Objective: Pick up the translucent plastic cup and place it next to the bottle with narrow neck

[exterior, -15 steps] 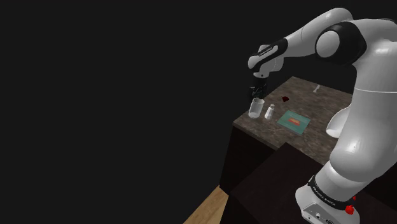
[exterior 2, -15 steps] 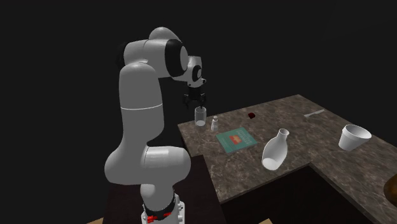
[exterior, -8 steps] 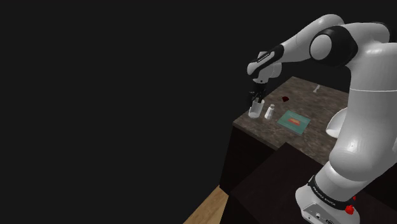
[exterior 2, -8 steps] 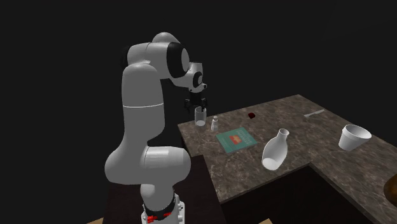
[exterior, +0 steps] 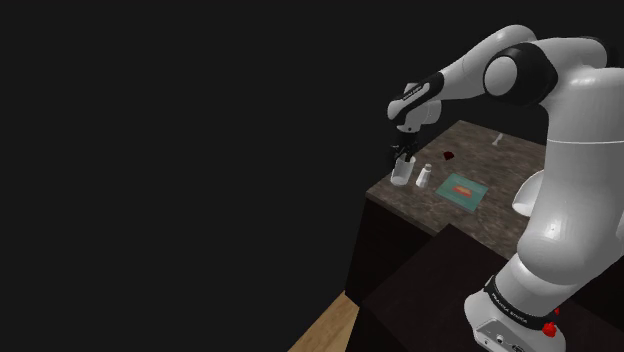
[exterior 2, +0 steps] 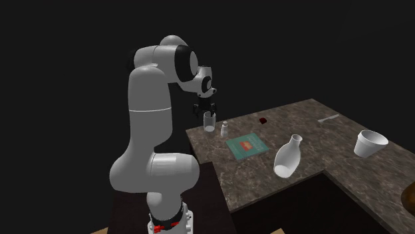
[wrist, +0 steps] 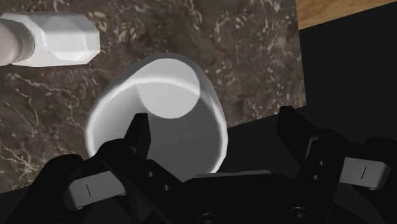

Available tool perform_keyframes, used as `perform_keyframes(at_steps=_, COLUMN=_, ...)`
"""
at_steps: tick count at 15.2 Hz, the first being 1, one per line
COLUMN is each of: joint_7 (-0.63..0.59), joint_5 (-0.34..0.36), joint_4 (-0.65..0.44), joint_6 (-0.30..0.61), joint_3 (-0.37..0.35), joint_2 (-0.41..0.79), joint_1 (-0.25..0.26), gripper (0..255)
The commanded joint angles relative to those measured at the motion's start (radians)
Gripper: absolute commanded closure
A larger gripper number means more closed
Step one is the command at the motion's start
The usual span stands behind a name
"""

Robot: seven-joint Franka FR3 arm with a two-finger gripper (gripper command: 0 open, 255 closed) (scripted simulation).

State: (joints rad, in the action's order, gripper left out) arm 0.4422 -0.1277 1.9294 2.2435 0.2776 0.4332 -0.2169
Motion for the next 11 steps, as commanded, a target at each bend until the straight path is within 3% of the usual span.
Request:
perform_keyframes(at_steps=1, joint_7=0.001, joint_5=0.001, joint_4=-0.006, joint_6=0.0, joint_3=-0.002, joint_2=0.012, joint_1=0.0, gripper=255)
perform_keyframes(at_steps=11, joint_7=-0.001, joint_5=0.003, joint_4=-0.005, joint_6=-0.007, joint_3=0.0, joint_2=0.004, joint_1=0.002, gripper=255)
